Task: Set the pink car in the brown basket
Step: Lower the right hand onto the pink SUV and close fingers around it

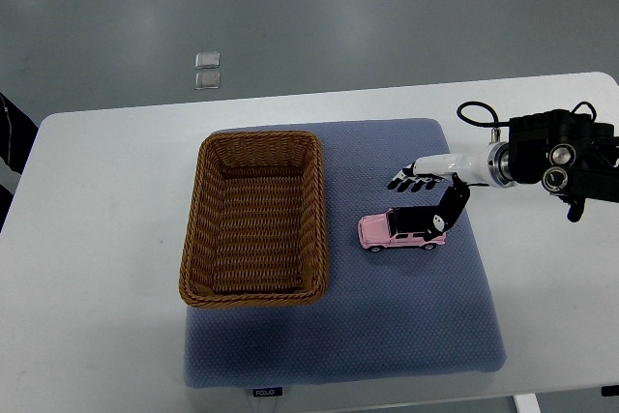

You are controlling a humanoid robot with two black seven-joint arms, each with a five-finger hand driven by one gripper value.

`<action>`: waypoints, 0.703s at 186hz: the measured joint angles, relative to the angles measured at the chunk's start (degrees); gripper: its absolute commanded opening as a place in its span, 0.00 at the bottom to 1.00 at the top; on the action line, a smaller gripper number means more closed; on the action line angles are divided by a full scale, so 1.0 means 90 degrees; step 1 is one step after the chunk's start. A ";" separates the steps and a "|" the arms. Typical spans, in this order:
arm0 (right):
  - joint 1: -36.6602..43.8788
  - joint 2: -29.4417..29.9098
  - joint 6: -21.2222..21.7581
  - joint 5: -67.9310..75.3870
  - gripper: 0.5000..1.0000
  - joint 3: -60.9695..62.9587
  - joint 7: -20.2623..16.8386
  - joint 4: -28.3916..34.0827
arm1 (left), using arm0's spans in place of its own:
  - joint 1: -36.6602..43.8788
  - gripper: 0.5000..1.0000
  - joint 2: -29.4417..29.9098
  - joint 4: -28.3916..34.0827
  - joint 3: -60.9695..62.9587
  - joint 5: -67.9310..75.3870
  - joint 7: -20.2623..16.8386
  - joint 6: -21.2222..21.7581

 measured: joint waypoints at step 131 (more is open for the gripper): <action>-0.0362 0.0506 -0.0255 -0.0706 0.29 -0.0005 0.0005 -0.0165 | 0.0000 1.00 0.0000 -0.0001 0.0000 0.0000 -0.0002 0.0000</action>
